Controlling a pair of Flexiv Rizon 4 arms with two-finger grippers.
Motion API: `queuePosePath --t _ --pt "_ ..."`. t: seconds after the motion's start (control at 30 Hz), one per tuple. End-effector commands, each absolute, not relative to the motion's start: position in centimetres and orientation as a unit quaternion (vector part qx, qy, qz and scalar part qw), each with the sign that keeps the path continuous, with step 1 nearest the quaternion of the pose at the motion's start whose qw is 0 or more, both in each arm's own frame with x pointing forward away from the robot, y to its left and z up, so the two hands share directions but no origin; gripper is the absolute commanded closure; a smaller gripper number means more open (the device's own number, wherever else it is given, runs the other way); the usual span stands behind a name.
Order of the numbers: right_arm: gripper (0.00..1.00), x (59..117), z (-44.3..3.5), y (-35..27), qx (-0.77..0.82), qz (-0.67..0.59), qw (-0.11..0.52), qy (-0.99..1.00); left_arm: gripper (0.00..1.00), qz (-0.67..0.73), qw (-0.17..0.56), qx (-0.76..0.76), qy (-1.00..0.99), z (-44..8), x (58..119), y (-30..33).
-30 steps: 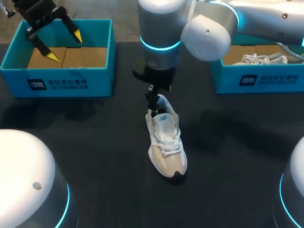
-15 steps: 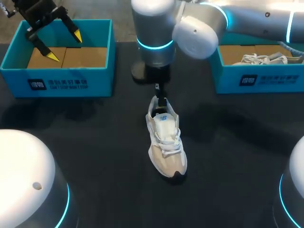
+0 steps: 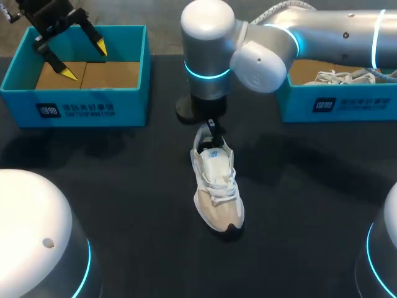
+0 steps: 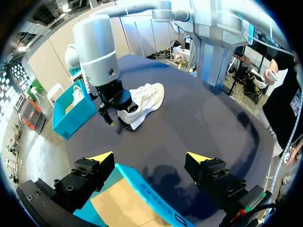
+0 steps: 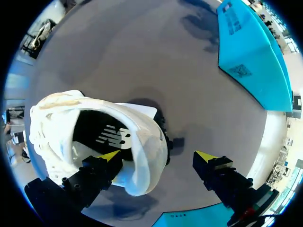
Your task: Take the shoe out of the shoebox, open the shoe tongue, remove and reinsert the insole, then place the shoe into the shoebox
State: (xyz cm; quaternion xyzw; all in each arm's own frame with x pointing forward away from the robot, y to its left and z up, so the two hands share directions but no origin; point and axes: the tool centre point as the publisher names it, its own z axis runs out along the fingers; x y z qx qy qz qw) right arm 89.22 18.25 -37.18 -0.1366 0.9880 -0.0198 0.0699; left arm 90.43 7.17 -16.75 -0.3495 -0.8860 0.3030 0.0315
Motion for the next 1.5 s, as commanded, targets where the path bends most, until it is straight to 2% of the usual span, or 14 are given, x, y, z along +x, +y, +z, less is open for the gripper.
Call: queuePosePath --t 0.03,0.4,0.47,0.5,0.53,0.57,0.67,0.73,0.9,0.93,0.97,1.27,1.5 --pt "0.0 89.3 -37.4 18.6 -0.127 -0.018 0.071 0.989 0.0 0.302 0.031 -0.35 -0.886 -16.8 90.3 7.2" --pt "0.03 89.0 -37.5 19.4 -0.079 -0.018 0.073 0.994 0.0 0.302 0.031 -0.35 -0.886 -16.8 90.3 7.2" --pt "0.15 89.1 -37.8 19.4 -0.072 -0.023 0.072 0.995 0.0 0.302 0.031 -0.35 -0.886 -16.8 90.3 7.2" --pt "0.24 89.2 -37.9 19.4 -0.071 -0.025 0.073 0.995 0.0 0.302 0.031 -0.35 -0.886 -16.8 90.3 7.2" --pt "0.4 89.2 -38.1 19.3 -0.07 -0.028 0.073 0.994 0.0 0.302 0.031 -0.35 -0.886 -16.8 90.3 7.2" --pt "0.51 89.3 -38.3 19.2 -0.067 -0.033 0.07 0.995 0.0 0.302 0.031 -0.35 -0.886 -16.8 90.3 7.2" --pt "0.57 89.3 -38.6 18.9 -0.06 -0.033 0.066 0.995 0.0 0.302 0.031 -0.35 -0.886 -16.8 90.3 7.2" --pt "0.68 89.3 -38.7 18.9 -0.059 -0.034 0.065 0.996 0.0 0.302 0.031 -0.35 -0.886 -16.8 90.3 7.2" --pt "0.8 89.2 -39.3 18.9 -0.044 -0.044 0.06 0.996 0.0 0.302 0.031 -0.35 -0.886 -16.8 90.3 7.2" --pt "0.92 89.2 -39.5 18.8 -0.041 -0.044 0.058 0.997 0.0 0.302 0.031 -0.35 -0.886 -16.8 90.3 7.2" --pt "1.0 89.2 -39.6 18.8 -0.039 -0.045 0.057 0.997 0.0 0.302 0.031 -0.35 -0.886 -16.8 90.3 7.2" --pt "1.0 88.1 -36.6 18.2 0.012 -0.047 0.038 0.998 0.0 0.302 0.031 -0.35 -0.886 -16.8 90.3 7.2" --pt "1.0 87.4 -30.3 18.0 0.027 -0.056 0.042 0.997 0.0 0.302 0.031 -0.35 -0.886 -16.8 90.3 7.2"
